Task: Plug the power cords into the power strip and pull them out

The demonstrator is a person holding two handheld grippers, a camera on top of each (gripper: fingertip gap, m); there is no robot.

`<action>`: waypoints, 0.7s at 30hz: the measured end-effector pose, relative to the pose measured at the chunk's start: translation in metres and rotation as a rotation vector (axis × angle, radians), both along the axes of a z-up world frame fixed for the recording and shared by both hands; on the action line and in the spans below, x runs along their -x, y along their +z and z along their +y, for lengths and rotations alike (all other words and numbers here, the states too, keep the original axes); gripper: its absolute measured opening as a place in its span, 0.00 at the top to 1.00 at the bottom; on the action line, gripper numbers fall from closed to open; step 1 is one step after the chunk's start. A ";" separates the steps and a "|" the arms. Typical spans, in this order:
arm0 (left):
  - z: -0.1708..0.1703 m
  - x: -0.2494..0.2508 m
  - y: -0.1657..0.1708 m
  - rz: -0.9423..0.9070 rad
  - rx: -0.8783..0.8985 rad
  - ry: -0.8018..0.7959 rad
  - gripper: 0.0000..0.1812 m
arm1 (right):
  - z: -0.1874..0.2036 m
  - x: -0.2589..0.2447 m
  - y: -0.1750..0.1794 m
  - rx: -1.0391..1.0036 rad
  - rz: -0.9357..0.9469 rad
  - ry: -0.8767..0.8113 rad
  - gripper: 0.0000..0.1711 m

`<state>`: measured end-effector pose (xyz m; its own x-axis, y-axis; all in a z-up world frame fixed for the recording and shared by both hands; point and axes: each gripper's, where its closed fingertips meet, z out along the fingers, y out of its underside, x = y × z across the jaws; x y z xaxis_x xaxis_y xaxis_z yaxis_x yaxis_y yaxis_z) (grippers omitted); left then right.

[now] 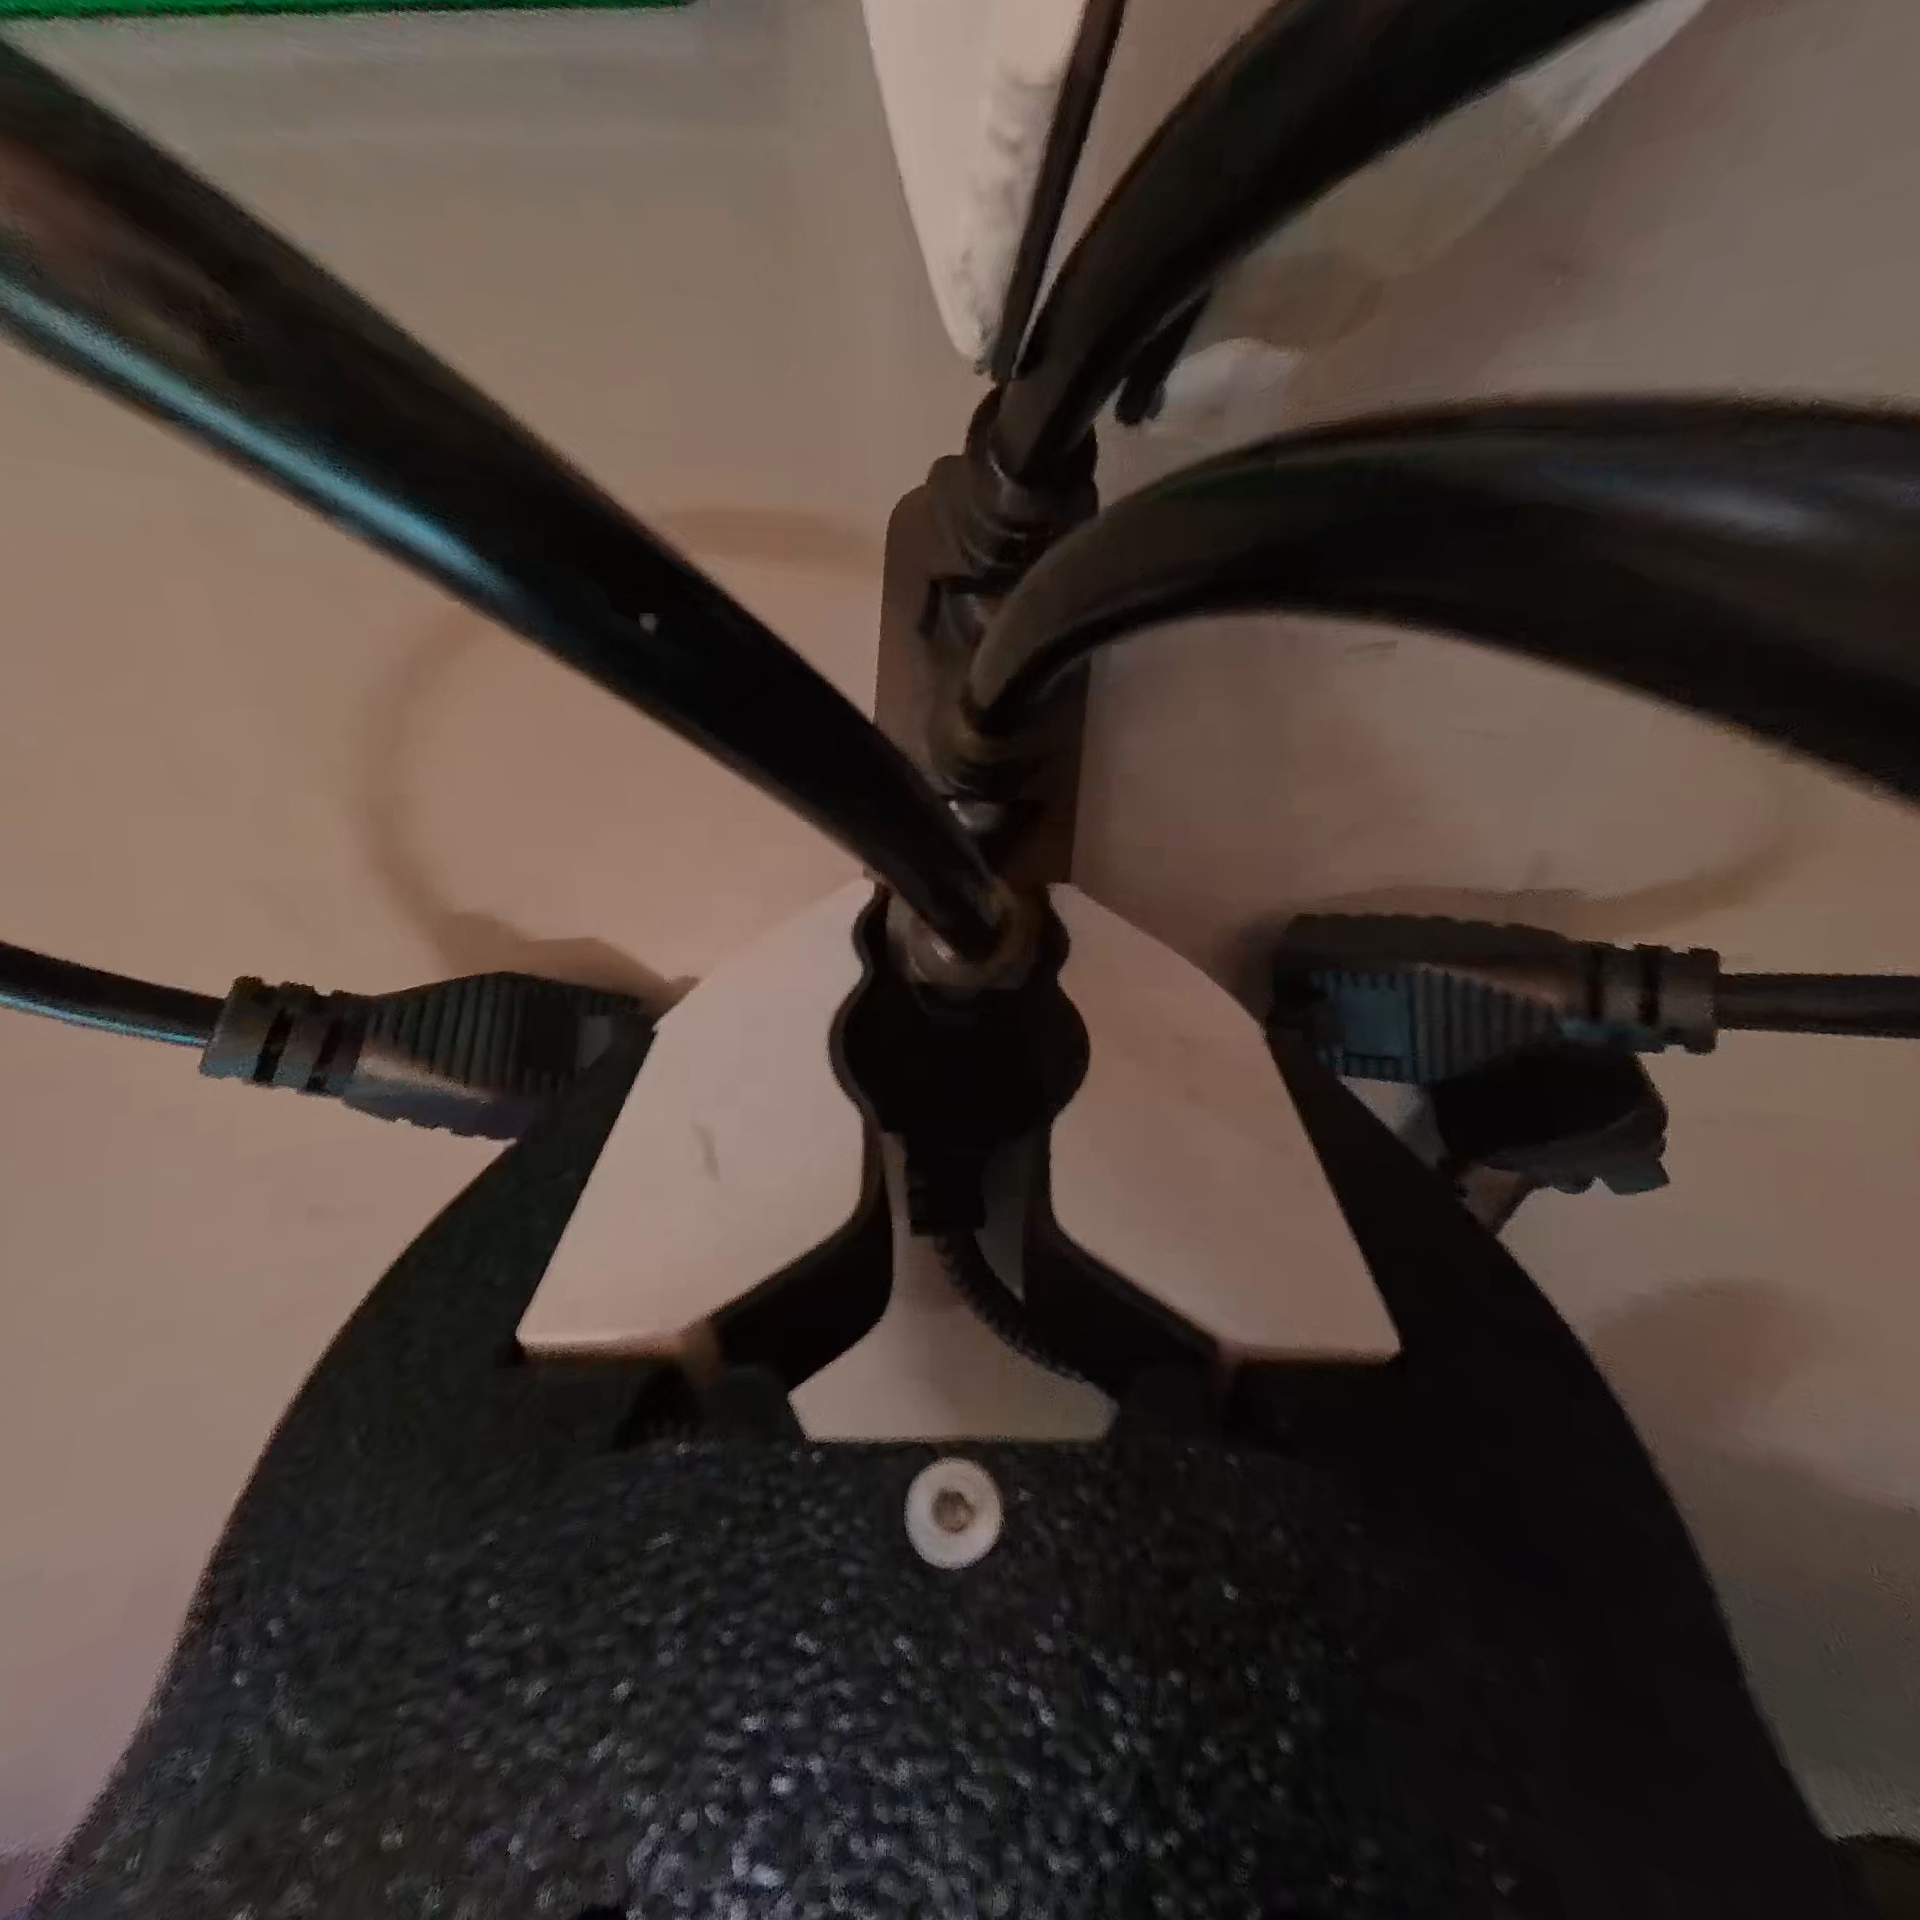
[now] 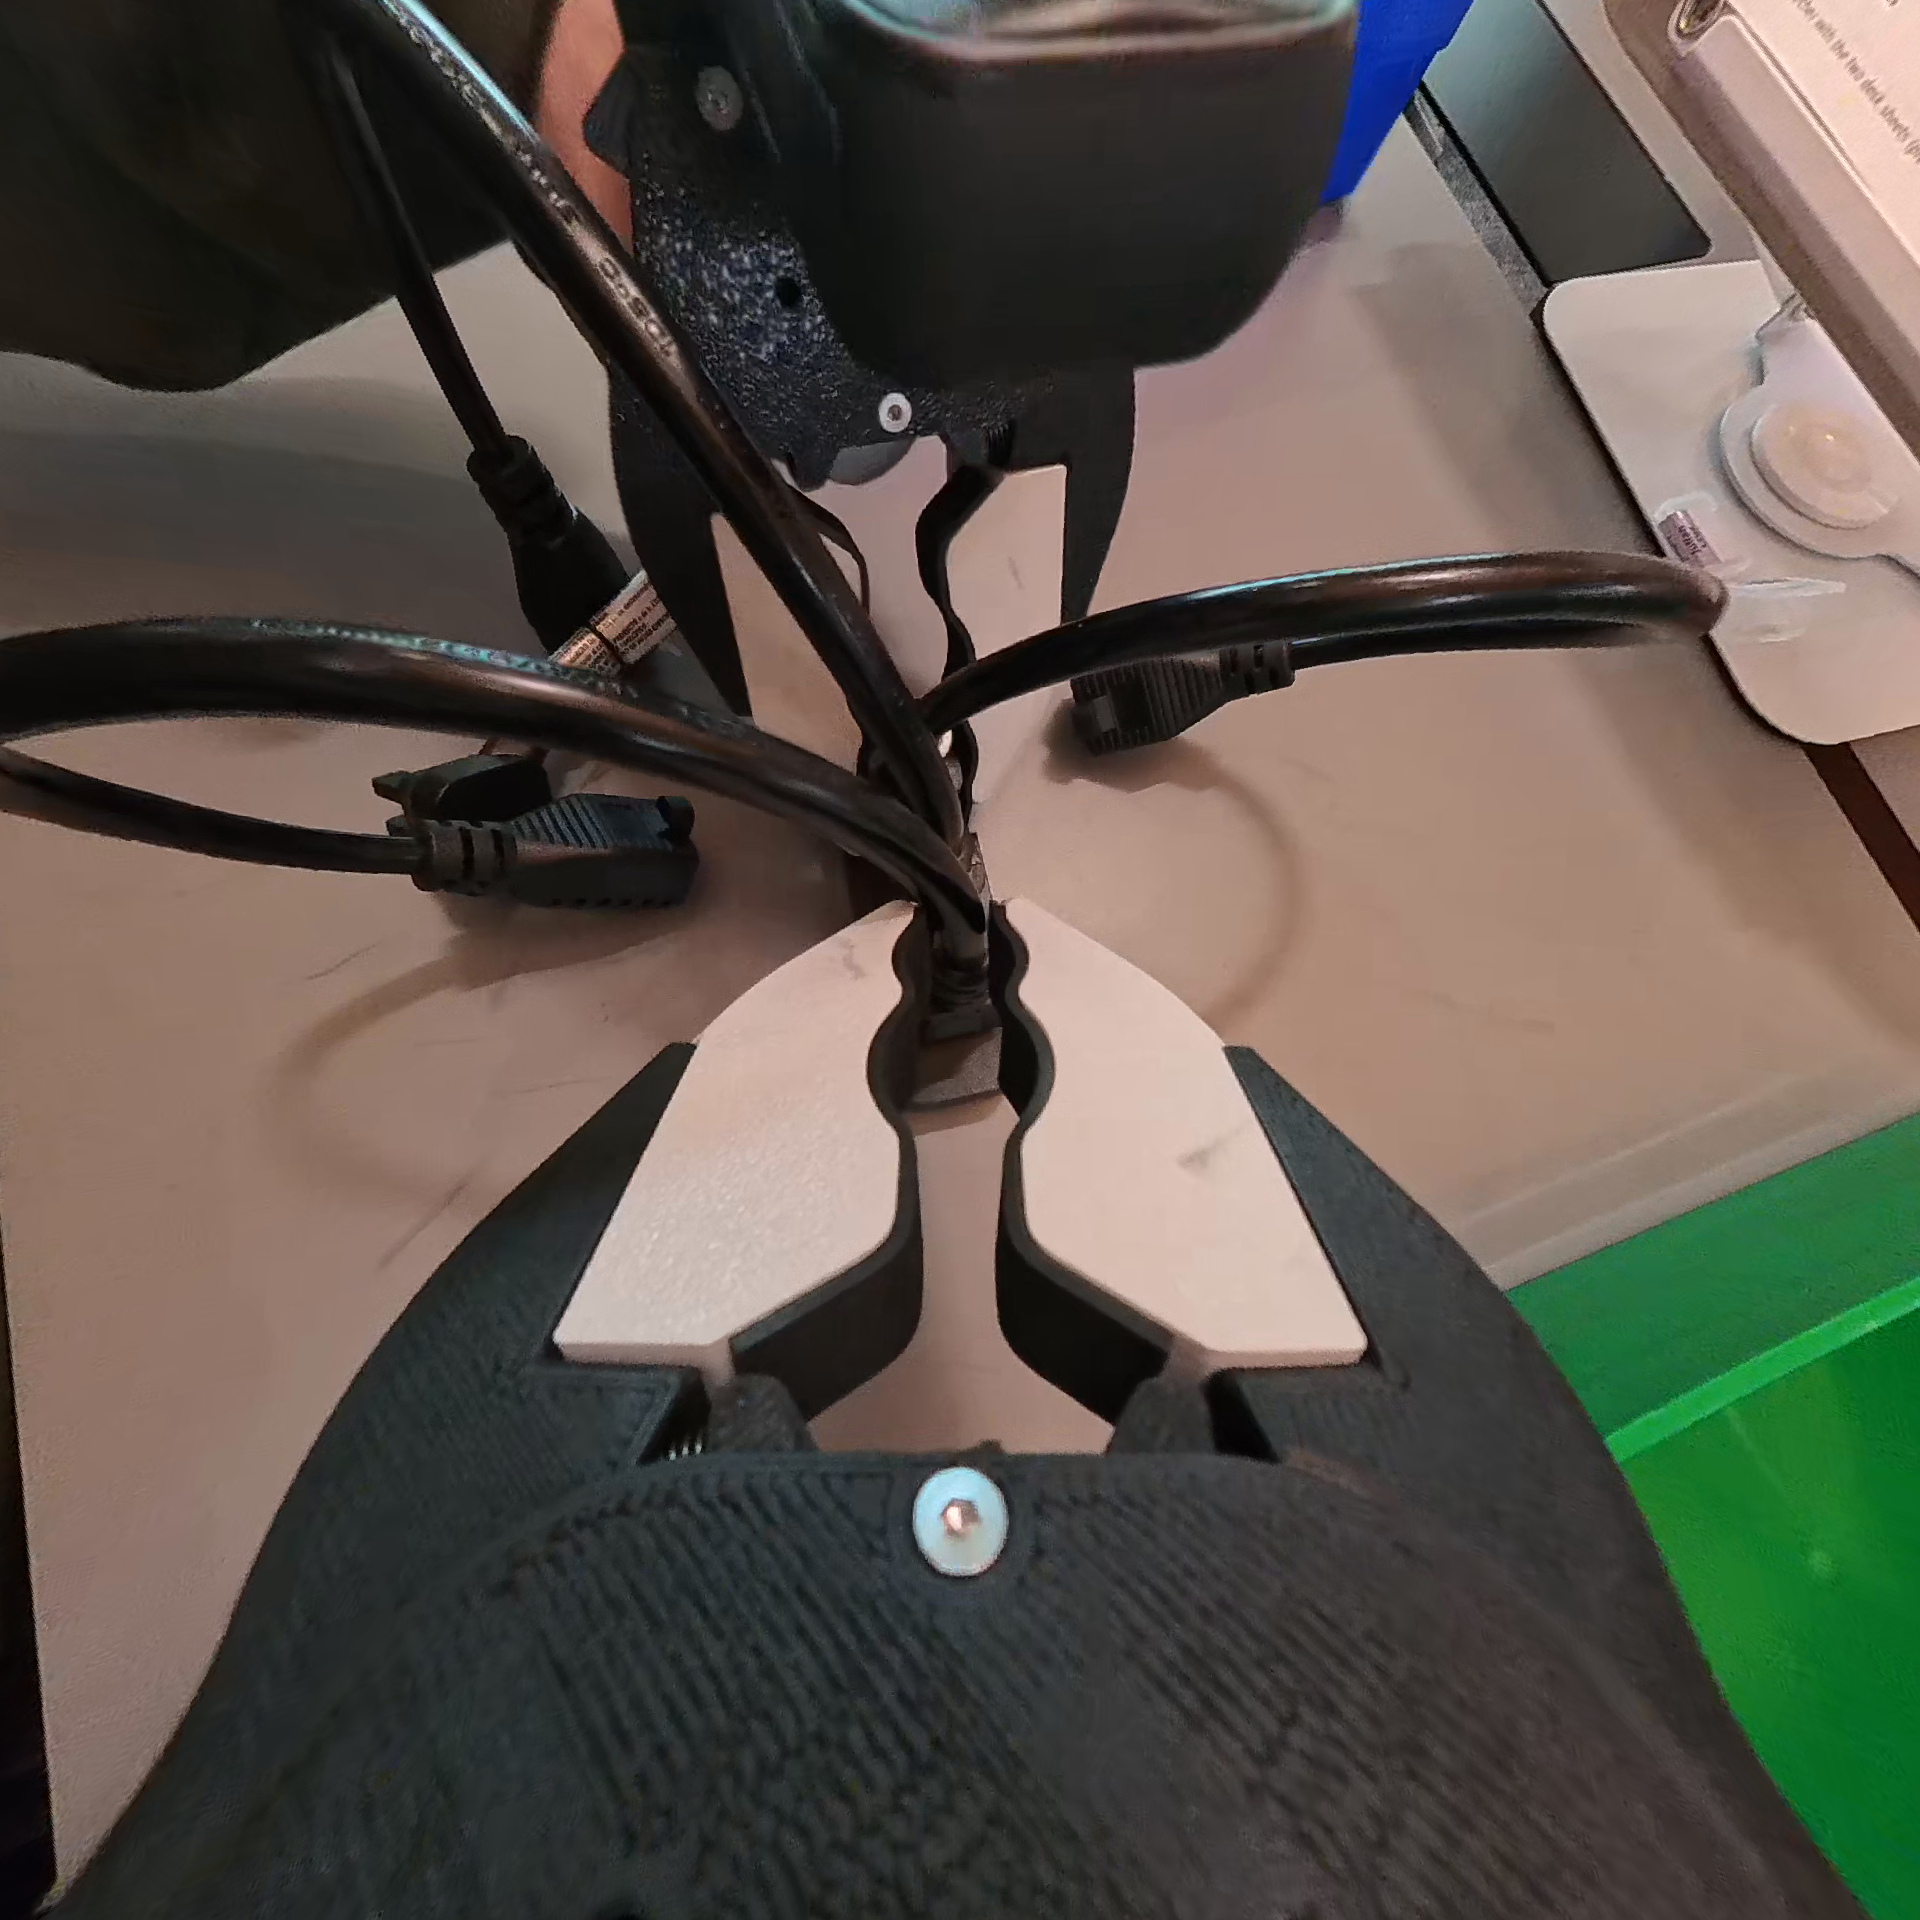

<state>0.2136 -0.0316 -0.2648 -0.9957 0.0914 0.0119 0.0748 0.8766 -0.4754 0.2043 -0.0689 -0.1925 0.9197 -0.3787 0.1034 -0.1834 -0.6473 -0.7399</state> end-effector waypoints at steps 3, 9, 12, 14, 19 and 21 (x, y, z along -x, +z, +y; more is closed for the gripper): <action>0.002 0.001 -0.001 -0.006 -0.076 -0.027 0.86 | 0.001 0.003 0.000 0.005 0.027 0.009 0.94; 0.004 0.005 -0.002 -0.021 -0.239 -0.054 0.86 | 0.001 0.010 0.001 0.099 0.079 0.047 0.95; 0.004 0.005 -0.002 -0.020 -0.265 -0.053 0.87 | 0.003 0.011 0.002 0.033 0.109 0.054 0.95; 0.004 0.005 -0.003 -0.035 -0.294 -0.050 0.86 | 0.005 0.012 0.003 -0.065 0.166 0.031 0.96; 0.006 0.009 -0.002 -0.045 -0.349 -0.071 0.86 | 0.014 0.020 0.010 -0.254 0.192 0.004 0.96; 0.007 0.009 -0.001 -0.061 -0.379 -0.081 0.86 | 0.018 0.020 0.015 -0.302 0.202 -0.003 0.97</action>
<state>0.2045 -0.0247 -0.2658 -0.9854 0.1701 0.0013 0.1689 0.9793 -0.1112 0.1848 -0.0507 -0.1777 0.9091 -0.3670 -0.1971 -0.3466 -0.4041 -0.8465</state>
